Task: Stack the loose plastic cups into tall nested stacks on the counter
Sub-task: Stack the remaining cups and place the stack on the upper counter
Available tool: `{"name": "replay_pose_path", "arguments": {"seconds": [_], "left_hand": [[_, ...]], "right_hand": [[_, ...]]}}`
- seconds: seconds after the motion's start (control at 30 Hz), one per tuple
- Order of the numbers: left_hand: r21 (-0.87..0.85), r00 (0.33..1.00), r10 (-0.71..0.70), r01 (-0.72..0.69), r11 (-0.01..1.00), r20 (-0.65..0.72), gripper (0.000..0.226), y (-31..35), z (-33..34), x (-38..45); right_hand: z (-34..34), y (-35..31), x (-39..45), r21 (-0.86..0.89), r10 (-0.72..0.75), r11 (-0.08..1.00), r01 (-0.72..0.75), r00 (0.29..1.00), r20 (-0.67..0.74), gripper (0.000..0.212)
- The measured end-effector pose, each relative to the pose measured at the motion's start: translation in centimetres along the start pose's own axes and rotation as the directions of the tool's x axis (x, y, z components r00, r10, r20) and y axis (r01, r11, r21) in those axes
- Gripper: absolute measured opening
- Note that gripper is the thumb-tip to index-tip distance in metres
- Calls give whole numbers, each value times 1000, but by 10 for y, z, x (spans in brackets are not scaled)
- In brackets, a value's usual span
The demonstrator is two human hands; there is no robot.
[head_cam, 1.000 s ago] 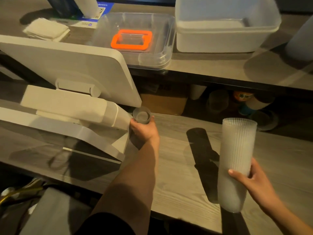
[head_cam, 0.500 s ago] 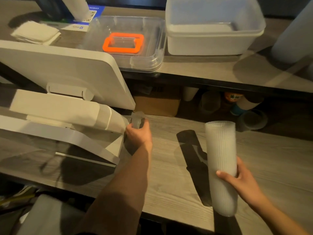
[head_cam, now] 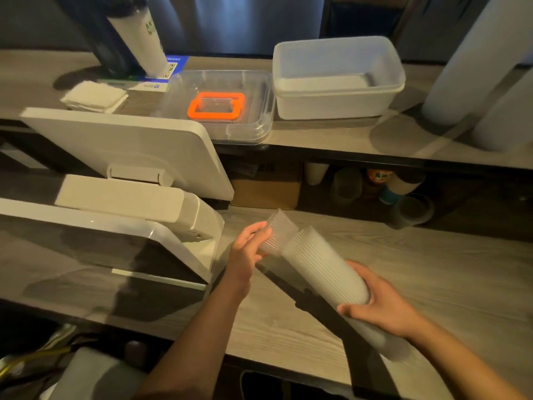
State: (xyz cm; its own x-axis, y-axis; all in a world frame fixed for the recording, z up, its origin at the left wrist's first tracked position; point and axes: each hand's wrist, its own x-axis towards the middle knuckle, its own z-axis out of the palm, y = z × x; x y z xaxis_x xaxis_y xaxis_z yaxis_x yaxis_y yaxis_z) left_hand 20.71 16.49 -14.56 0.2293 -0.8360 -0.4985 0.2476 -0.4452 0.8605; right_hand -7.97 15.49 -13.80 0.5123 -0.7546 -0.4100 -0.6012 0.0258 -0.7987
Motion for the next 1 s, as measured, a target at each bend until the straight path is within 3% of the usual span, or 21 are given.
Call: {"name": "replay_pose_path", "arguments": {"seconds": [0.3,0.43,0.6,0.73,1.0], "left_hand": [[35,995,55,-58,998,86,50,19,-2,-27],[37,992,60,-64,997,110,44,24,2,-35],[165,988,47,-72,984,149,33,27,10,-41],[211,975,-2,-46,976,222,59,29,15,-48],[103,967,-14,-12,995,255,104,21,26,-50]], "right_hand": [[5,-9,-11,-70,-69,995,70,998,11,82],[8,-9,-15,-42,-63,997,62,998,-12,84],[10,-10,-20,-37,-67,997,67,998,-9,85],[11,-14,-19,-13,-72,997,72,997,-25,83],[22,-23,-12,155,-54,986,65,996,-77,80]]}}
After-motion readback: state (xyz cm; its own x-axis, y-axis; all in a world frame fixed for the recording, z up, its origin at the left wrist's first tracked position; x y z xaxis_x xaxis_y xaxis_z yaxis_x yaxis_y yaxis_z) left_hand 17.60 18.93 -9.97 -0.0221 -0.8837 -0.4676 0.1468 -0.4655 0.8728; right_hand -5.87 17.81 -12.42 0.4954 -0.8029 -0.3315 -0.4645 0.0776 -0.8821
